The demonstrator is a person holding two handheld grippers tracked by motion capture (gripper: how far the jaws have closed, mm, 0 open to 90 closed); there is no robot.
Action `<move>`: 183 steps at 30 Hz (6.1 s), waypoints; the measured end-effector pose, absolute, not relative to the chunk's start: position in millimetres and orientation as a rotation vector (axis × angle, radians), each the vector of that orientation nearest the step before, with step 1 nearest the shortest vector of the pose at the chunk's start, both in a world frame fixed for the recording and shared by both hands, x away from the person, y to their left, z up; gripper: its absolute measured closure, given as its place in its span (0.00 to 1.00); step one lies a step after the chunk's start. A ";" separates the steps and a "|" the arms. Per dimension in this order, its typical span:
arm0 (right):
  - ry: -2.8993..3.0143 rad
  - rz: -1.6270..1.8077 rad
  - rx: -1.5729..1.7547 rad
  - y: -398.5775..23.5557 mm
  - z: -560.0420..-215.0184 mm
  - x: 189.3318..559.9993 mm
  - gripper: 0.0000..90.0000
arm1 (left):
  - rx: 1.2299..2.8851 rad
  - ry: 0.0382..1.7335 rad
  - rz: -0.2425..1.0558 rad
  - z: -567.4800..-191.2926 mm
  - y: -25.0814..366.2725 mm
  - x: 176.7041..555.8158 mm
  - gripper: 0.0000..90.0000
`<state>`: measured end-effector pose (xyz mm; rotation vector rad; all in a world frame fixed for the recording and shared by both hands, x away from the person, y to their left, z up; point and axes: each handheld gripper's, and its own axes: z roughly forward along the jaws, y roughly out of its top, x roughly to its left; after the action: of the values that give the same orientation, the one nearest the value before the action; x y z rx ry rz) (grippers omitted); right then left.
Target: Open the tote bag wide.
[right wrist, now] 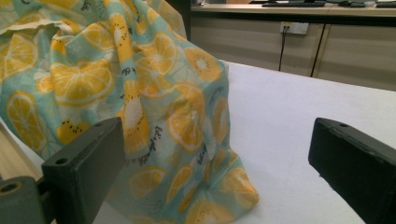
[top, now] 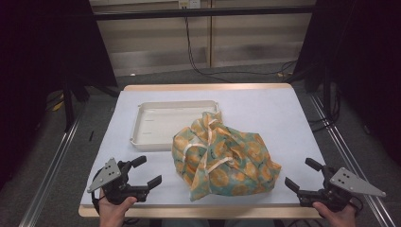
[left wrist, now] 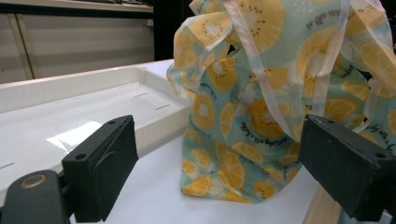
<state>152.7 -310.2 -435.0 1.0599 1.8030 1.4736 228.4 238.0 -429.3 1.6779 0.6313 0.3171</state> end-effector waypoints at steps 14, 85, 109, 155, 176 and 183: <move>1.824 1.477 1.092 -310.3 -435.1 157.0 0.15 | 1.697 0.589 0.272 -428.7 237.9 232.7 0.25; 2.225 1.692 0.810 -180.7 -357.9 259.1 0.98 | 1.772 0.347 0.078 -377.4 156.9 262.6 1.00; 2.035 1.646 0.941 -259.6 -343.8 219.9 1.00 | 1.784 0.438 0.026 -392.2 189.4 246.4 1.00; 2.008 1.625 0.986 -286.5 -359.1 189.0 0.70 | 1.761 0.413 0.039 -374.2 189.7 235.1 0.69; 2.030 1.587 0.984 -262.8 -364.3 238.4 1.00 | 1.811 0.447 0.052 -364.8 146.4 271.7 1.00; 1.950 1.555 1.088 -277.4 -371.2 257.7 1.00 | 1.818 0.453 0.054 -365.8 164.6 262.9 1.00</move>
<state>257.7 -277.4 -371.2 1.0883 1.9503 1.5552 262.9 164.6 -365.8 1.8178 0.4533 0.0541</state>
